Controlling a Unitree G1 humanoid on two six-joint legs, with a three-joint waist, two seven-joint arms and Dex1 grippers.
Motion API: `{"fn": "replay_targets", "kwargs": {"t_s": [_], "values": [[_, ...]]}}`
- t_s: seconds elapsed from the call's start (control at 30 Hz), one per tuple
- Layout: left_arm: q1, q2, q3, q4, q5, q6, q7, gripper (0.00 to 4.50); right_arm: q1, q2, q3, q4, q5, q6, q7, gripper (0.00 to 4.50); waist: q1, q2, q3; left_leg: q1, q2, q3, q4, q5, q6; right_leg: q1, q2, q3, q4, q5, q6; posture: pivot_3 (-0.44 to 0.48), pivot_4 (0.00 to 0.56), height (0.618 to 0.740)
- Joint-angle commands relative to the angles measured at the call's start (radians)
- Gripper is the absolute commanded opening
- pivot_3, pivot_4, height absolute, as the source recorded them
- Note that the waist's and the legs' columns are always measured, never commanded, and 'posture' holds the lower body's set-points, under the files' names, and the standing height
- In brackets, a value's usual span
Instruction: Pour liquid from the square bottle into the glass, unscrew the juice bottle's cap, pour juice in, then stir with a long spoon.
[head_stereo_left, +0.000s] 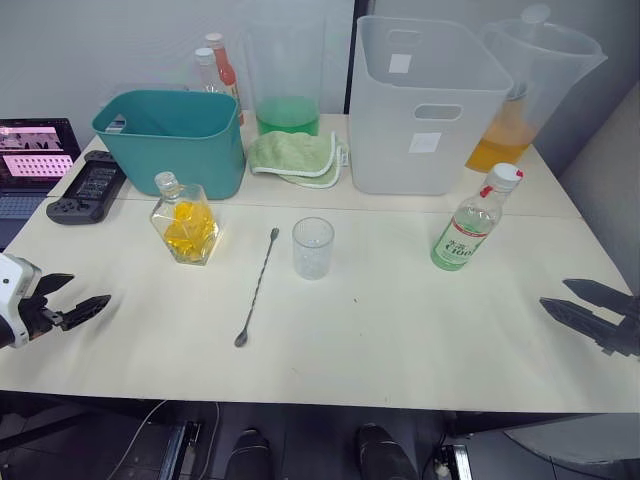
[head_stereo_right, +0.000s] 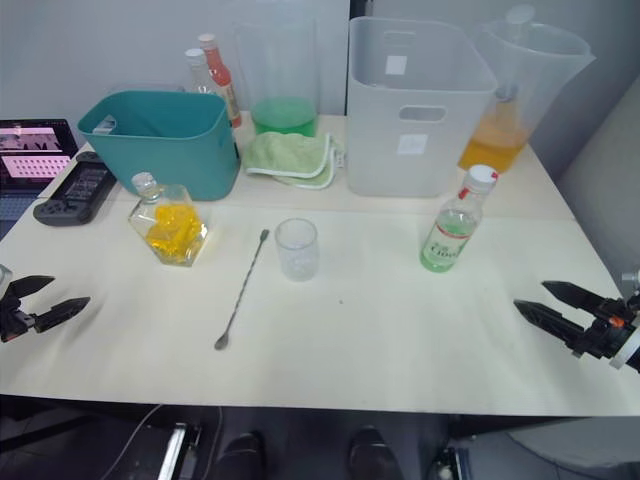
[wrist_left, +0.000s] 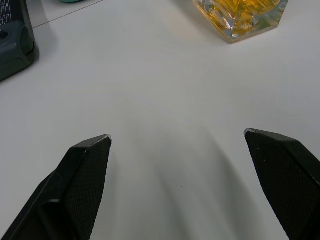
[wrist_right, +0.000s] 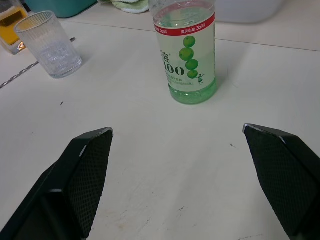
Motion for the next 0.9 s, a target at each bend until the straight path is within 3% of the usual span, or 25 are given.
{"fn": "replay_targets", "kwargs": {"t_s": [0.03, 0.23, 0.53, 0.7, 0.9], "values": [[-0.018, 0.008, 0.036, -0.027, -0.032, 0.011, 0.006, 4.50, -0.018, -0.011, -0.035, -0.002, 0.023, -0.018, 0.002, 4.42, 0.000, 0.000, 0.000, 0.000, 0.000, 0.000, 0.000, 0.000, 0.000, 0.000, 0.000, 0.000, 0.000, 0.000, 0.000, 0.000, 0.150, 0.733], [-0.008, -0.003, 0.065, -0.072, -0.059, 0.030, 0.035, 4.50, -0.077, -0.016, -0.007, 0.010, 0.029, 0.007, 0.000, 4.42, -0.001, 0.000, 0.000, 0.000, 0.000, 0.000, 0.000, 0.000, 0.000, 0.000, 0.000, 0.000, 0.000, 0.000, 0.000, 0.000, 0.150, 0.733], [0.161, -0.062, 0.200, -0.314, -0.165, 0.125, 0.068, 4.50, -0.197, -0.076, 0.063, -0.131, 0.179, 0.220, 0.032, 4.42, -0.004, 0.001, 0.000, 0.000, 0.000, 0.000, 0.000, 0.000, 0.000, 0.000, 0.000, 0.000, 0.000, 0.000, 0.000, 0.000, 0.150, 0.733], [0.377, -0.241, 0.336, -0.644, -0.264, 0.200, 0.198, 4.50, -0.401, -0.156, 0.287, -0.259, 0.232, 0.311, 0.129, 4.42, -0.016, 0.006, 0.000, 0.000, 0.000, 0.000, 0.000, 0.000, 0.000, 0.000, 0.000, 0.001, 0.000, 0.000, 0.000, 0.000, 0.150, 0.733], [0.551, -0.476, 0.330, -0.965, -0.270, 0.194, 0.365, 4.50, -0.627, -0.096, 0.489, -0.286, 0.208, 0.313, 0.151, 4.42, -0.005, 0.004, 0.000, -0.002, 0.000, -0.001, 0.002, 0.000, 0.000, 0.000, 0.000, 0.000, -0.001, 0.000, 0.000, 0.000, 0.150, 0.733]]}}
